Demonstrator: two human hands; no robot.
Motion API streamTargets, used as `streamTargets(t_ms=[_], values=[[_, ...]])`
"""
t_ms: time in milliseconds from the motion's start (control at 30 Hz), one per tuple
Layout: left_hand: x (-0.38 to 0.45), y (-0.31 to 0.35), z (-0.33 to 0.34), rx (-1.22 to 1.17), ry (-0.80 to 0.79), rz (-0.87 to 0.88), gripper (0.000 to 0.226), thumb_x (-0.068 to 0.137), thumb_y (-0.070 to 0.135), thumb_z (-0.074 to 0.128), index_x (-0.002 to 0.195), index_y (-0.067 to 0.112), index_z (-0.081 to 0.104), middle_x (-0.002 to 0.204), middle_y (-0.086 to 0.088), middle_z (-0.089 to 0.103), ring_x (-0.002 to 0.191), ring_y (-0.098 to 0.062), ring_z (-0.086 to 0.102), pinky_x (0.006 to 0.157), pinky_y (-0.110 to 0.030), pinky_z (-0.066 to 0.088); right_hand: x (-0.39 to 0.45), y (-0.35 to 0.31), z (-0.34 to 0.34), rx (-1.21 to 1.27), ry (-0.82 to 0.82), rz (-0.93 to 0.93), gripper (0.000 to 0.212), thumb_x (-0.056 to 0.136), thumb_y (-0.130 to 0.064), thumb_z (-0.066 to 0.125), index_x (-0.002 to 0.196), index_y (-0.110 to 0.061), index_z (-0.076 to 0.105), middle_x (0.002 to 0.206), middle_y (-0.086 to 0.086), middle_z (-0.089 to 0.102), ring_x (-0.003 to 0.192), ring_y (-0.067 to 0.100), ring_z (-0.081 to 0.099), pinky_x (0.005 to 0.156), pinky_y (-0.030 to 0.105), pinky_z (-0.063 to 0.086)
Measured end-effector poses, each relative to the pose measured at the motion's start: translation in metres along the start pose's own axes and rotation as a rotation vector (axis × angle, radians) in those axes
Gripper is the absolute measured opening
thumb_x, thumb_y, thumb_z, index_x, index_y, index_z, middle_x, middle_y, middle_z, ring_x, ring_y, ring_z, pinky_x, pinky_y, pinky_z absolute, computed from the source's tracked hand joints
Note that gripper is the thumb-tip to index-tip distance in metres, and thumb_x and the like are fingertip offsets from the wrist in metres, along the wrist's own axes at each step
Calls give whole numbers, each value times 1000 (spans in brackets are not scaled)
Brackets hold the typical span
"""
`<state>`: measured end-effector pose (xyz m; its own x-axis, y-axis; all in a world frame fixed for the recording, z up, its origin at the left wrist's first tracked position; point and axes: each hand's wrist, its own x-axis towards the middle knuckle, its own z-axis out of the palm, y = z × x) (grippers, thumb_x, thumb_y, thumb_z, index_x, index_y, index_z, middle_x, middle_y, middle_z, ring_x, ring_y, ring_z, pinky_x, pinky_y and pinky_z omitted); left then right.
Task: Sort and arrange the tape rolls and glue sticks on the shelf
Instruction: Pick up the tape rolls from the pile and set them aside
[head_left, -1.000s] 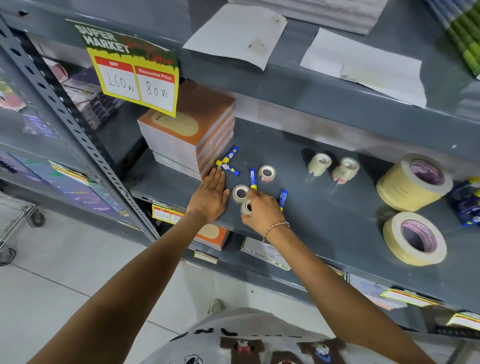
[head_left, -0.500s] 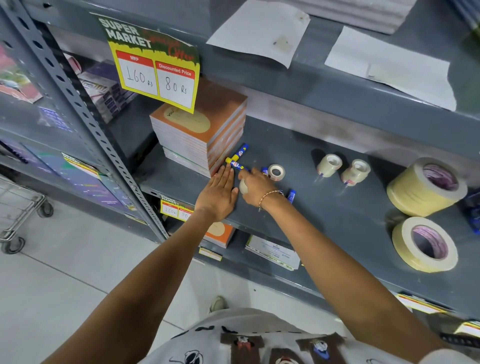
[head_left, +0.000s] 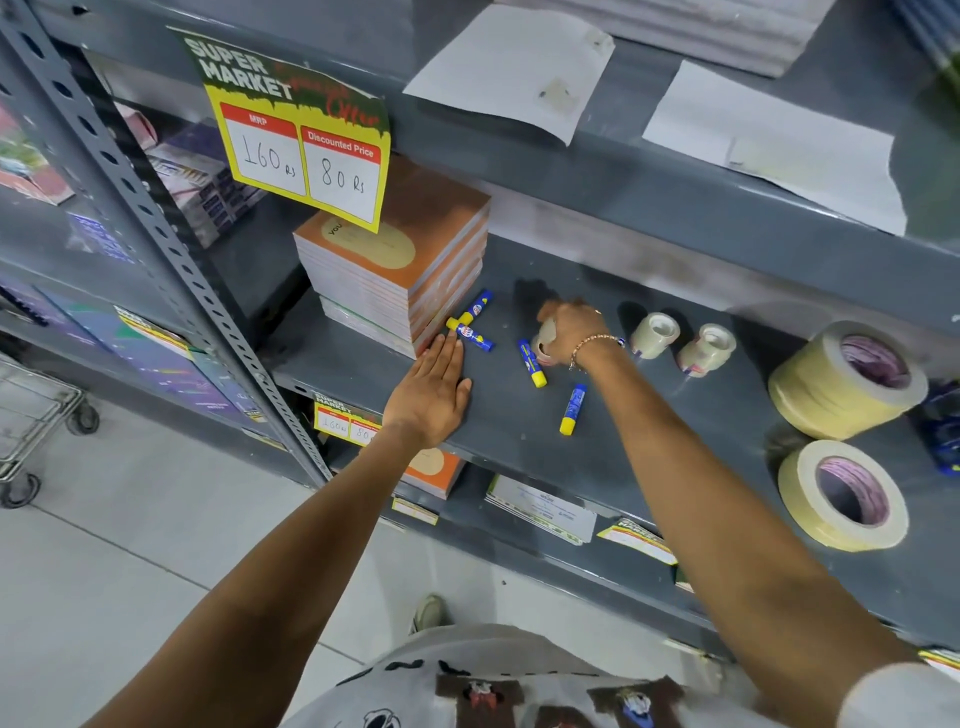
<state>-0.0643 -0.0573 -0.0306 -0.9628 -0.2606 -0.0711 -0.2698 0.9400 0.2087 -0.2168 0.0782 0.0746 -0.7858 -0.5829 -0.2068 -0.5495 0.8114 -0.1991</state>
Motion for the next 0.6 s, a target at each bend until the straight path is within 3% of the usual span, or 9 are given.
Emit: streamTargets(t_ms=[133, 300, 467, 600], values=[[0, 0, -1, 1, -8, -6, 63, 100, 44, 6, 150, 9, -7, 161, -5, -6, 148, -17, -9, 117, -27, -7, 3, -2, 6, -26, -145, -67, 39, 78, -8, 63, 115, -17, 65, 121, 13, 64, 111, 32, 59, 93, 32, 49], [-1, 0, -2, -11, -10, -7, 62, 100, 44, 7, 150, 9, -7, 161, -5, -6, 148, -16, -9, 118, -28, -7, 1, 0, 10, 42, -97, -43, 38, 75, -9, 68, 112, -19, 67, 119, 10, 66, 111, 29, 59, 90, 28, 48], [-1, 2, -3, -9, -5, -4, 61, 101, 41, 10, 150, 7, -4, 161, -6, -4, 148, -17, -7, 119, -28, -6, -21, 27, -4, 162, -25, 85, 35, 75, -17, 71, 110, -19, 68, 119, 10, 66, 110, 30, 60, 92, 29, 48], [-1, 3, -4, -6, 0, -12, 61, 102, 39, 12, 151, 7, -3, 162, -6, -3, 149, -17, -6, 121, -29, -4, -70, 85, -25, 77, -83, 280, 29, 84, -14, 61, 112, -8, 64, 118, 11, 66, 110, 31, 60, 93, 30, 47]])
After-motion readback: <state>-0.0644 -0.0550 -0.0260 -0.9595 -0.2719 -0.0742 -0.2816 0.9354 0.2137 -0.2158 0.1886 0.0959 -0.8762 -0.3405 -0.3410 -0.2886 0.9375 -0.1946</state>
